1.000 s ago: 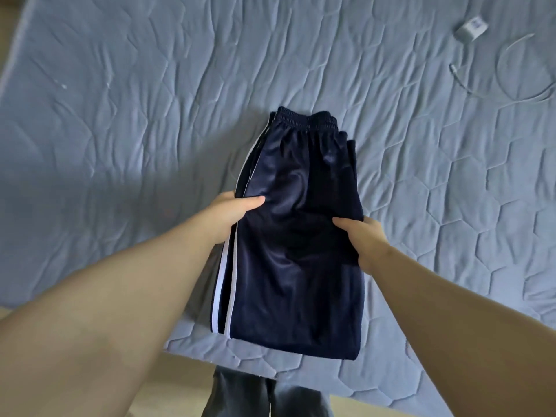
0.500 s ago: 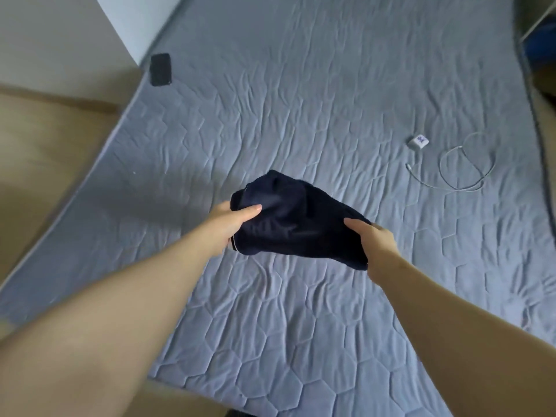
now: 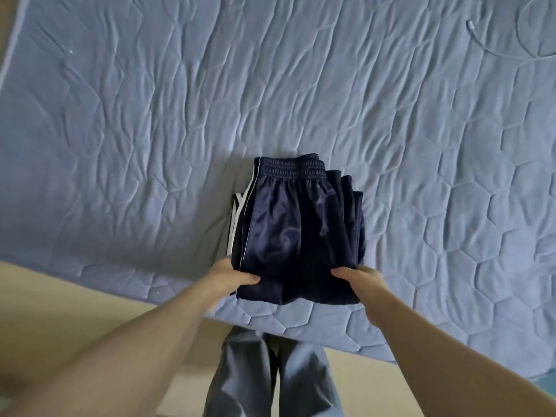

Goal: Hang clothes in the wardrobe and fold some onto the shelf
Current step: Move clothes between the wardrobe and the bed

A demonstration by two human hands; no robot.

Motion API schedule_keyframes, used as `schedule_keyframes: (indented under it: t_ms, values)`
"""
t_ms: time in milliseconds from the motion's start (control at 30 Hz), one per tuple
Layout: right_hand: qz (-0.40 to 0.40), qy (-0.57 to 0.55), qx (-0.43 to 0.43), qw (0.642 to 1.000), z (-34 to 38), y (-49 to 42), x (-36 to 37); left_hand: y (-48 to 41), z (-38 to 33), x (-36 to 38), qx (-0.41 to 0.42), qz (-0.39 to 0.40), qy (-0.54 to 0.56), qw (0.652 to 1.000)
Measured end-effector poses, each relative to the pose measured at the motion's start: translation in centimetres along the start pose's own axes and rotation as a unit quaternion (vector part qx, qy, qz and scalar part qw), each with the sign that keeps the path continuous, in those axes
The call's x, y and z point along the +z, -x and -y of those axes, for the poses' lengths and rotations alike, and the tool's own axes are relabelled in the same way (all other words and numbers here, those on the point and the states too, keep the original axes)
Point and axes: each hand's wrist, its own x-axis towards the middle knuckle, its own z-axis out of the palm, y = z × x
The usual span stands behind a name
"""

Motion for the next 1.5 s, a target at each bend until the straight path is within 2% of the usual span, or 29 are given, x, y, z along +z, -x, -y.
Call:
schedule_keyframes:
  t_ms: [100, 233, 300, 367, 467, 733, 833, 900, 967, 1033, 1100, 1167, 1233, 1333, 1500]
  values:
    - [-0.013, 0.006, -0.013, 1.000, 0.3, -1.5, 0.6, -1.0, -0.7, -0.1, -0.012, -0.008, 0.024, 1.000]
    - [-0.035, -0.037, -0.107, 0.993, 2.6, -2.7, 1.6, -2.8, -3.8, -0.1, 0.066, -0.070, 0.120, 0.988]
    - [-0.017, -0.045, -0.127, 0.991, 4.0, -2.4, 1.9, -2.9, -5.4, -0.1, 0.080, -0.098, 0.142, 0.982]
    - [-0.002, -0.036, -0.134, 0.990, 4.8, -1.7, 1.7, -2.5, -6.2, -0.3, 0.076, -0.082, 0.140, 0.984]
    - [-0.007, -0.012, -0.115, 0.993, 4.6, 0.1, 0.7, -0.8, -5.6, -0.9, 0.058, -0.079, 0.108, 0.989]
    - [0.019, 0.101, 0.008, 0.995, 0.2, 0.0, 0.7, 0.5, -1.6, 0.2, -0.013, -0.085, -0.026, 0.996]
    - [-0.057, 0.155, -0.013, 0.986, -0.2, -1.6, 1.4, -1.4, -1.4, 0.7, -0.039, -0.167, -0.141, 0.975]
    - [-0.130, 0.205, -0.032, 0.970, -0.3, -2.7, 1.6, -2.5, -1.7, 0.9, -0.014, -0.236, -0.204, 0.950]
    - [-0.168, 0.210, -0.049, 0.962, -0.2, -3.6, 1.7, -3.6, -2.1, 0.9, -0.001, -0.253, -0.223, 0.941]
    - [-0.178, 0.178, -0.060, 0.966, 0.1, -4.3, 1.9, -4.6, -2.3, 0.9, -0.010, -0.246, -0.213, 0.945]
    - [-0.172, 0.147, -0.061, 0.972, 0.0, -5.0, 2.2, -5.5, -2.4, 0.9, -0.005, -0.216, -0.118, 0.969]
    - [-0.145, 0.089, -0.052, 0.984, -0.1, -5.4, 2.4, -5.7, -2.6, 0.9, -0.003, -0.166, -0.002, 0.986]
    - [-0.093, 0.032, -0.034, 0.995, 0.1, -5.1, 2.5, -5.3, -3.0, 0.6, -0.007, -0.118, 0.028, 0.993]
    - [-0.040, 0.085, -0.052, 0.994, 0.5, -3.8, 2.6, -4.1, -3.6, 0.4, 0.010, -0.073, 0.015, 0.997]
    - [-0.034, 0.134, -0.128, 0.982, 3.6, 0.7, 3.2, 0.8, -6.3, -1.1, 0.003, -0.066, 0.064, 0.996]
